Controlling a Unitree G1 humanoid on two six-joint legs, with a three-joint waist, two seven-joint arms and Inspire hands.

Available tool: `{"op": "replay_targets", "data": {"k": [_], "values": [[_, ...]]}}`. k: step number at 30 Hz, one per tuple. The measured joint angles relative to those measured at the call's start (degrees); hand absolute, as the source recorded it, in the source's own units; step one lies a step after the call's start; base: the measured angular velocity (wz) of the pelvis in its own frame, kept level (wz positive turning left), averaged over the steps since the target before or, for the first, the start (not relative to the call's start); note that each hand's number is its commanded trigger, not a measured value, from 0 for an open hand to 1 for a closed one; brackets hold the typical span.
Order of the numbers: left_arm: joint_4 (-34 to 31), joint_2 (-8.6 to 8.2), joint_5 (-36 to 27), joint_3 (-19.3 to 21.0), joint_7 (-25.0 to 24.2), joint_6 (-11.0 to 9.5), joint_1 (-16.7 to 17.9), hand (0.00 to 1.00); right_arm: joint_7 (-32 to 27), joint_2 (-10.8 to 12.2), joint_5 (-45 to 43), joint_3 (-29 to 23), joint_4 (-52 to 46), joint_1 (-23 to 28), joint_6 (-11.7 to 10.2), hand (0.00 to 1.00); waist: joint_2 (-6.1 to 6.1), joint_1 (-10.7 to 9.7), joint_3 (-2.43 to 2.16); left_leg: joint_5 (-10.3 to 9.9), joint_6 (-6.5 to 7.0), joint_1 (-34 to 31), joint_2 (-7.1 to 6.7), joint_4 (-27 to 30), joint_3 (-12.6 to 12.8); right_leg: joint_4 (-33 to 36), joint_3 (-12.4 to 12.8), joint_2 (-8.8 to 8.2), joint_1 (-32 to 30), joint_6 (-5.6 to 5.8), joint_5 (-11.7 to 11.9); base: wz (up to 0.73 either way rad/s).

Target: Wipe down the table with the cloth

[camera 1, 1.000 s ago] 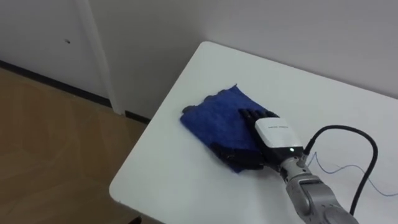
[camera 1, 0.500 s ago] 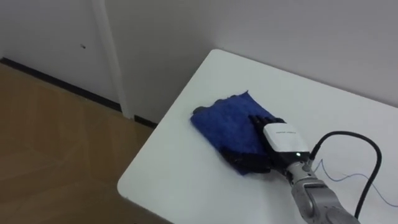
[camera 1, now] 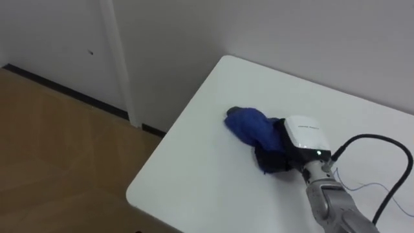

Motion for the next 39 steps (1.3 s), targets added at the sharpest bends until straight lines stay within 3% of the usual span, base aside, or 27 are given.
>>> {"op": "replay_targets", "data": {"k": [4, 8, 13, 17, 21, 25, 28, 32, 34, 36, 39], "values": [[0.0, 0.00, -0.1, 0.0, 0.6, 0.0, -0.1, 0.00, -0.5, 0.3, 3.0, -1.2, -0.4, 1.6, -0.8, 1.00, 0.41, -1.5, 0.08, 0.0, 0.01, 0.2, 0.18, 0.1, 1.0, 0.0, 0.2, -0.10, 0.6, 0.06, 0.0, 0.09], [-0.1, -0.36, 0.1, 0.1, 2.8, 0.0, -0.2, 0.00, -4.3, 2.1, 5.1, -3.7, 1.1, 5.1, -2.9, 1.00, 0.53, -2.9, 0.12, -0.1, 0.08, 0.6, 0.21, 0.0, 1.5, 0.0, 0.5, -0.18, 1.1, 0.32, -0.2, 0.05], [0.5, -0.59, 0.4, 0.4, 4.0, 0.0, 0.3, 0.00, -11.2, 2.3, 13.9, -6.7, 5.8, 8.7, -7.8, 1.00, 1.46, -4.0, 0.10, -0.4, 0.49, 2.3, 0.17, -0.4, 2.9, -0.8, 2.8, -0.25, 2.7, 0.35, -0.2, -0.06], [0.7, -1.06, 2.0, 5.5, 5.6, 0.8, 3.0, 0.00, -16.7, 2.2, 18.7, -15.0, 9.7, 12.3, -9.9, 1.00, 1.92, -6.7, -0.17, -0.6, 0.85, 2.6, 0.00, -0.5, 4.1, -0.7, 3.6, -0.69, 2.7, 0.82, -0.5, -0.01], [0.6, -1.96, 4.6, 11.8, 5.9, 1.7, 6.3, 0.00, -20.6, 1.7, 21.4, -24.8, 16.9, 12.6, -10.0, 1.00, 1.65, -9.8, -0.47, -0.8, 1.17, 3.3, -0.21, -0.4, 4.2, -0.7, 3.5, -0.92, 3.7, 0.91, -0.5, -0.01], [0.6, -2.15, 6.5, 13.5, 6.1, 1.8, 6.8, 0.00, -21.4, 1.1, 22.4, -29.5, 20.7, 13.4, -9.9, 1.00, 1.30, -10.1, -0.74, -0.9, 1.32, 4.4, -0.24, -0.4, 4.1, -0.5, 3.6, -0.91, 4.6, 0.91, -0.5, 0.00], [0.7, -2.29, 6.3, 11.8, 6.2, 1.9, 6.2, 0.00, -21.1, 1.1, 22.4, -28.7, 20.6, 12.7, -8.6, 1.00, 1.29, -9.8, -0.74, -0.9, 1.33, 4.8, -0.11, -0.4, 4.4, -0.3, 3.6, -0.86, 4.5, 0.91, -0.5, -0.14], [1.2, -3.31, 6.1, 9.4, 7.3, 2.9, 5.4, 0.00, -18.9, 3.1, 21.7, -26.5, 18.5, 9.1, -2.3, 1.00, 1.22, -7.4, -0.61, -1.4, 0.61, 4.9, 1.11, -0.4, 7.2, 0.3, 5.7, 0.22, 3.3, 0.40, -0.2, -0.40], [1.4, -4.07, 5.6, 7.6, 7.6, 3.7, 4.7, 0.00, -17.5, 3.3, 21.6, -24.6, 16.3, 8.0, 0.5, 1.00, 1.18, -7.1, -0.53, -1.4, 0.46, 4.5, 1.42, -0.4, 7.6, 0.8, 5.9, 0.50, 2.3, 0.19, 0.0, -0.30], [1.8, -5.06, 5.6, 7.2, 7.6, 4.3, 3.3, 0.00, -14.1, 3.8, 20.1, -20.9, 10.6, 7.9, 4.5, 1.00, 0.85, -5.4, -0.09, -1.4, 0.33, 4.0, 1.76, -0.4, 7.8, 1.3, 6.6, 1.22, 0.6, -0.36, 0.3, -0.45], [1.5, -4.92, 5.4, 6.4, 7.8, 5.9, 1.9, 0.00, -10.2, 5.4, 14.7, -16.4, 5.1, 7.4, 6.2, 1.00, 0.27, -4.5, 0.57, -1.2, -0.19, 3.0, 2.28, -0.4, 7.9, 1.1, 6.5, 1.83, -0.7, -0.92, 0.4, -0.22]]}}
